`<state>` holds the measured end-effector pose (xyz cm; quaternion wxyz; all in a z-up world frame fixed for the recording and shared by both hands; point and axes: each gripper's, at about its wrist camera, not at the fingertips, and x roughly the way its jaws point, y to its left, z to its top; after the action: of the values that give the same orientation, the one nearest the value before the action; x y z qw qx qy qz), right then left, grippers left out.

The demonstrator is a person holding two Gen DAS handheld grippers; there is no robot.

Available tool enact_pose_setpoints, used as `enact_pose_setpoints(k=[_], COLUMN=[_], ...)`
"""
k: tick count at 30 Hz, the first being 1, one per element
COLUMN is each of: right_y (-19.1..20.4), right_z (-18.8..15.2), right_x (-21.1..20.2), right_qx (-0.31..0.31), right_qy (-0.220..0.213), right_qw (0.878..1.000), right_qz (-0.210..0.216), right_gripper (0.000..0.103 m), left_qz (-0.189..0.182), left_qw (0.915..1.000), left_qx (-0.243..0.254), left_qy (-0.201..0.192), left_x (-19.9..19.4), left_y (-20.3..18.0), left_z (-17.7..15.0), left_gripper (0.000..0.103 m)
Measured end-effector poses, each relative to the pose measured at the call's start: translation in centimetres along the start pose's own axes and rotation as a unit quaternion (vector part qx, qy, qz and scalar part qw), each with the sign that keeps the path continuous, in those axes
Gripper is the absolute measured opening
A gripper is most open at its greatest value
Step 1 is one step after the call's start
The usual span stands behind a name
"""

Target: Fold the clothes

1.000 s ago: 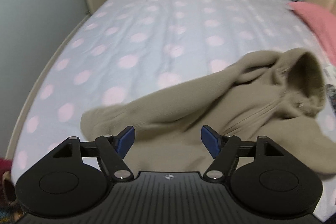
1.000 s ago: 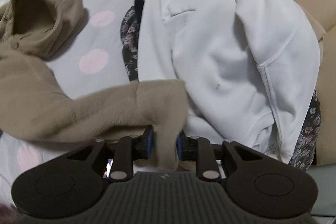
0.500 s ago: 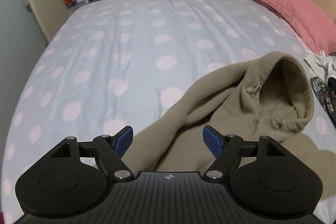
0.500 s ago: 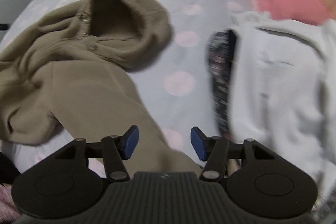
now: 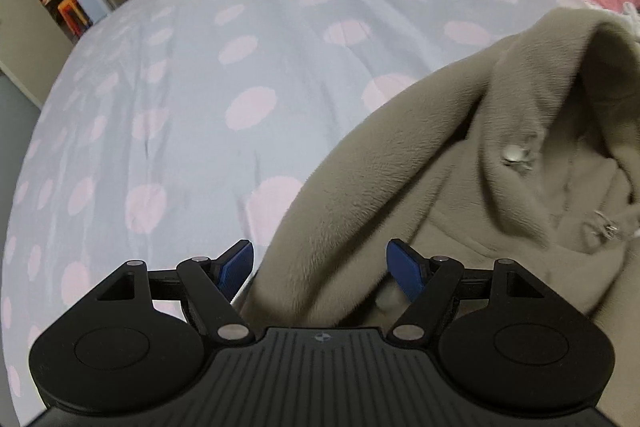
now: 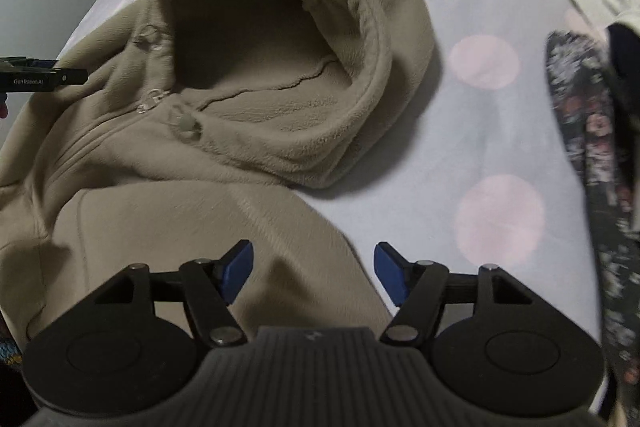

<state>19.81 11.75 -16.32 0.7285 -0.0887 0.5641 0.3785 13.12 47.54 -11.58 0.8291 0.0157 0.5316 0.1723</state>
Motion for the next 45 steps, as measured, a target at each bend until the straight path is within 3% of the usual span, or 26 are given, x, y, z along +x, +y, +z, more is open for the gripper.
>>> enact_pose_setpoints(k=[2, 6, 7, 8, 10, 11, 13, 17, 21, 24, 28, 32, 37, 45], right_y=[-0.4, -0.8, -0.6, -0.5, -0.1, 0.0, 0.0, 0.1, 1.0, 1.8, 3.0, 4.6, 5.1, 5.7], right_z=[0.1, -0.8, -1.2, -1.6, -2.2, -2.3, -2.2, -1.3, 0.7, 2.7, 6.4, 10.8, 15.7, 17.7], right_x=[1.3, 2.9, 3.0, 3.0, 2.7, 2.3, 0.6, -3.9, -9.1, -13.3, -19.2, -25.7, -30.9, -24.2], right_qx=[0.005, 0.021, 0.02, 0.019, 0.019, 0.024, 0.031, 0.041, 0.016, -0.001, -0.011, -0.025, -0.003, -0.013], right_qy=[0.011, 0.029, 0.029, 0.03, 0.032, 0.026, 0.005, -0.046, -0.092, -0.136, -0.2, -0.273, -0.329, -0.289], right_qw=[1.0, 0.999, 0.998, 0.998, 0.998, 0.998, 0.999, 0.998, 0.995, 0.989, 0.974, 0.947, 0.92, 0.924], right_qz=[0.006, 0.036, 0.042, 0.047, 0.047, 0.044, 0.032, 0.001, -0.036, -0.066, -0.106, -0.166, -0.211, -0.25], right_gripper=[0.075, 0.075, 0.068, 0.05, 0.025, 0.019, 0.016, 0.015, 0.015, 0.014, 0.014, 0.014, 0.014, 0.015], left_qz=[-0.005, -0.009, -0.008, -0.01, -0.014, -0.013, -0.002, 0.02, 0.05, 0.051, 0.058, 0.058, 0.044, 0.034], left_qw=[0.9997, 0.9965, 0.9954, 0.9944, 0.992, 0.9909, 0.9884, 0.9787, 0.9644, 0.9508, 0.9344, 0.9172, 0.915, 0.9272], left_qx=[-0.025, -0.083, -0.094, -0.105, -0.126, -0.134, -0.151, -0.196, -0.234, -0.271, -0.297, -0.327, -0.343, -0.347], left_qy=[0.004, 0.012, 0.013, 0.011, 0.006, 0.0, -0.016, -0.059, -0.112, -0.142, -0.188, -0.22, -0.207, -0.137], left_x=[0.9, 1.7, 1.6, 1.3, 0.6, -0.1, -2.2, -7.3, -13.4, -18.4, -24.8, -30.1, -30.8, -22.2], left_y=[0.4, 1.5, 1.8, 2.2, 2.9, 3.2, 4.3, 7.6, 11.4, 14.3, 16.9, 19.2, 20.4, 20.1], left_z=[0.2, 0.7, 0.8, 1.0, 1.4, 1.5, 1.5, 1.1, 0.2, -0.8, -1.8, -3.2, -6.2, -10.5], left_gripper=[0.065, 0.037, 0.029, 0.025, 0.019, 0.018, 0.015, 0.013, 0.012, 0.012, 0.012, 0.012, 0.012, 0.012])
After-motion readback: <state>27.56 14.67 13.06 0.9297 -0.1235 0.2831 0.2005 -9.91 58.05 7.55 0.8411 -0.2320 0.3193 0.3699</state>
